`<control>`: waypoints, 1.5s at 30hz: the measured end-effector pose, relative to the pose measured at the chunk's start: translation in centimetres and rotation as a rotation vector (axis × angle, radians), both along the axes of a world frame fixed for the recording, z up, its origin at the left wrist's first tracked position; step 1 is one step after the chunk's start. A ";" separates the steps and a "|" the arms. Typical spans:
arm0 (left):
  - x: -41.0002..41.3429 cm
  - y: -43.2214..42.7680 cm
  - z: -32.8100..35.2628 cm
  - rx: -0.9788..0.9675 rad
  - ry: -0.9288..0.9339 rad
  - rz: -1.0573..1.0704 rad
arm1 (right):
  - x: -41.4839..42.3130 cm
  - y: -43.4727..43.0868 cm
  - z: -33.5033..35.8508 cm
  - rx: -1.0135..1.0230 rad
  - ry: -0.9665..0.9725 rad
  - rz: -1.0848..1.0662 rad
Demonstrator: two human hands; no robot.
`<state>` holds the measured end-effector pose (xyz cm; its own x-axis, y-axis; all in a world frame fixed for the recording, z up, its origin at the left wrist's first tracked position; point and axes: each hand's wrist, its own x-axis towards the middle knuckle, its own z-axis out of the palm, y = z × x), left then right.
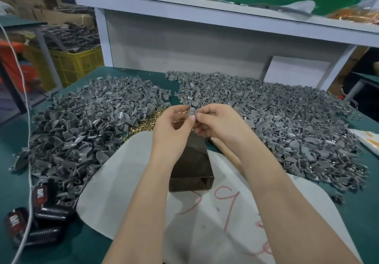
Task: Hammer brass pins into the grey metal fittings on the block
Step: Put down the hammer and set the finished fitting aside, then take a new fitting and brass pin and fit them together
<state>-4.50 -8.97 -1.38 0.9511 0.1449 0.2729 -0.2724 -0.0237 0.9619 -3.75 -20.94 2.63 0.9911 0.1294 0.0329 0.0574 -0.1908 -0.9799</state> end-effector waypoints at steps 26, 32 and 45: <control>0.4 1.5 -0.3 -0.186 0.162 0.176 | 11.0 4.3 -4.8 -1.189 0.067 -0.089; 0.3 0.9 -0.6 0.130 0.120 0.131 | 7.2 1.8 -1.5 -0.549 -0.111 -0.177; -0.5 -0.3 0.1 0.389 0.066 -0.031 | -1.0 -0.8 -1.7 -0.304 -0.062 -0.135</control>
<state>-5.00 -9.29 -1.32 0.9707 0.0135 0.2400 -0.2168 -0.3822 0.8983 -4.73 -21.72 0.96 0.9972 0.0106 0.0737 0.0696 -0.4837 -0.8725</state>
